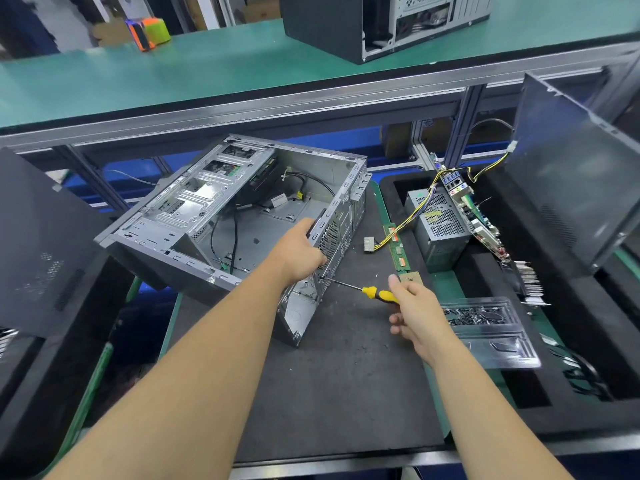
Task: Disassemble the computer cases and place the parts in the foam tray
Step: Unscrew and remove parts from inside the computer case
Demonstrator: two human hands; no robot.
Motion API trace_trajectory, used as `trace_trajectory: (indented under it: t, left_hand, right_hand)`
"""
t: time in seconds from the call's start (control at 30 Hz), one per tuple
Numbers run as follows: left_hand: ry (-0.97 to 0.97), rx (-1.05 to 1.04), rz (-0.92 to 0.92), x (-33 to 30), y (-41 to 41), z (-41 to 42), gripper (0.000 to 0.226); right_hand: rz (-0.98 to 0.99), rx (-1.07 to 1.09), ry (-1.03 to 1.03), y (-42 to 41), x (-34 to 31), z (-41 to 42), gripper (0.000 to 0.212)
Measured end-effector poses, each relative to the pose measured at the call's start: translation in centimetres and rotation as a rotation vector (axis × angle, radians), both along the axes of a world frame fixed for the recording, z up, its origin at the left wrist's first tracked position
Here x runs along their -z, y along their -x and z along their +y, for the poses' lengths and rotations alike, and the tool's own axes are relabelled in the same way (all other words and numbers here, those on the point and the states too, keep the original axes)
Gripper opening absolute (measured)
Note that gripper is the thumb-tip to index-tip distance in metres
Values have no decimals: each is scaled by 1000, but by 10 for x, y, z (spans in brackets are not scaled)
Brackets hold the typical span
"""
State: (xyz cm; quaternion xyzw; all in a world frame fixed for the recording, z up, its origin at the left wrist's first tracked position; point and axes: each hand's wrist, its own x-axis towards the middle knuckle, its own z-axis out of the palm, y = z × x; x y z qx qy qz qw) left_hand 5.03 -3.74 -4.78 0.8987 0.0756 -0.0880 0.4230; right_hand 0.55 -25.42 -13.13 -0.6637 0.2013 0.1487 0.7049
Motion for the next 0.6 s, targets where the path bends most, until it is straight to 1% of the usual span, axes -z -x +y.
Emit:
trace_trajectory:
  t: [0.03, 0.1, 0.17, 0.3, 0.43, 0.5, 0.57, 0.6]
  left_hand:
    - [-2, 2, -1, 0, 0, 0, 58]
    - [-2, 2, -2, 0, 0, 0, 59]
    - [2, 1, -1, 1, 0, 1, 58]
    - [-2, 2, 1, 1, -1, 0, 55]
    - [0, -3, -3, 3, -1, 1, 53]
    - [3, -2, -4, 3, -2, 1, 53]
    - [9, -3, -4, 3, -2, 1, 55]
    - [11, -3, -3, 3, -2, 1, 56]
  right_hand:
    - [41, -9, 12, 0, 2, -1, 35]
    - [44, -23, 28, 2, 6, -3, 38]
    - [-25, -17, 25, 2, 10, -3, 30]
    - [-148, 15, 60, 0, 11, -3, 3]
    - [-150, -14, -70, 1, 12, -6, 22]
    - [-144, -15, -111, 3, 10, -5, 21]
    - [-93, -10, -104, 3, 7, -3, 14]
    - [-54, -25, -72, 3, 8, -3, 19]
